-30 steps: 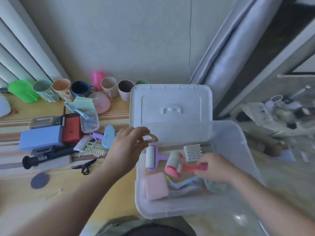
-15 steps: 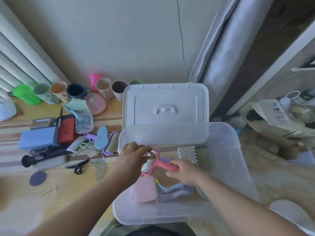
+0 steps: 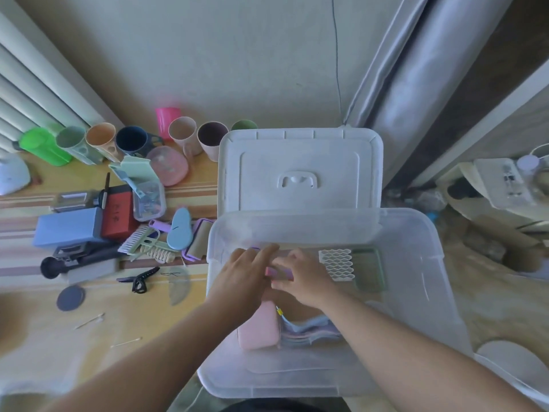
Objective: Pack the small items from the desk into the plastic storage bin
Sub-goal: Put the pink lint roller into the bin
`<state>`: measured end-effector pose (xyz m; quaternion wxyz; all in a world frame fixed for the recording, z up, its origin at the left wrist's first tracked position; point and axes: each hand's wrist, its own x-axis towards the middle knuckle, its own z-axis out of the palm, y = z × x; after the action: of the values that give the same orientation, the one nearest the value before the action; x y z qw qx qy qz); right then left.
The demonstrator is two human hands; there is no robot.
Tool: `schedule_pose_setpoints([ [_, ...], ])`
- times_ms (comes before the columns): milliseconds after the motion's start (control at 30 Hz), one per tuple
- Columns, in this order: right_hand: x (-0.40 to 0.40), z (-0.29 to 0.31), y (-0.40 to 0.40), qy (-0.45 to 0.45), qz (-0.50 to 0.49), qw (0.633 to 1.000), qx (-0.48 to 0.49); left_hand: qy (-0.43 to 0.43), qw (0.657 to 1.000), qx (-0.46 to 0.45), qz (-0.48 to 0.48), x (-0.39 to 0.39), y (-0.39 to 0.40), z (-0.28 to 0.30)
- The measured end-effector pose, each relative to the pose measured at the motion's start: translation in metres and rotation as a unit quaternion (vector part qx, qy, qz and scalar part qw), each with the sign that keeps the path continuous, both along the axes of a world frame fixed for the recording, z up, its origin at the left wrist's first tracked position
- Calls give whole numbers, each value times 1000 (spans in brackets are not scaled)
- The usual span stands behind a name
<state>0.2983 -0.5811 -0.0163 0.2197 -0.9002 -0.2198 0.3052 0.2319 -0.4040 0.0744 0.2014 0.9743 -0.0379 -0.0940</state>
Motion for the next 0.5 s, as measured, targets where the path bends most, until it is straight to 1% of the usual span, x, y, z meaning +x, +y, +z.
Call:
schedule_pose_setpoints([
  [33, 1, 5, -6, 22, -56, 996, 60, 16, 1000, -12, 9, 3, -2, -1],
  [67, 1, 11, -12, 74, -121, 982, 127, 28, 999, -23, 16, 5, -4, -3],
  [100, 1, 19, -16, 146, -178, 954, 192, 36, 999, -32, 16, 6, -8, -4],
  [133, 0, 25, -22, 220, -209, 924, 234, 41, 998, -43, 10, 7, -11, -4],
  [167, -2, 31, -27, 272, -208, 905, 252, 45, 997, -57, -4, 8, -14, -4],
  [200, -5, 35, -31, 277, -184, 911, 244, 46, 996, -71, -22, 9, -18, -4],
  [267, -12, 36, -40, 216, -149, 944, 200, 46, 993, -94, -60, 9, -24, -5],
  [300, -14, 36, -43, 198, -162, 947, 193, 48, 991, -101, -76, 9, -26, -5],
  [367, -20, 34, -48, 207, -189, 933, 224, 59, 987, -110, -101, 9, -29, -7],
  [400, -24, 33, -49, 211, -185, 933, 225, 71, 985, -114, -111, 7, -30, -8],
  [500, -34, 25, -49, 185, -176, 953, 163, 117, 977, -124, -132, -1, -30, -11],
])
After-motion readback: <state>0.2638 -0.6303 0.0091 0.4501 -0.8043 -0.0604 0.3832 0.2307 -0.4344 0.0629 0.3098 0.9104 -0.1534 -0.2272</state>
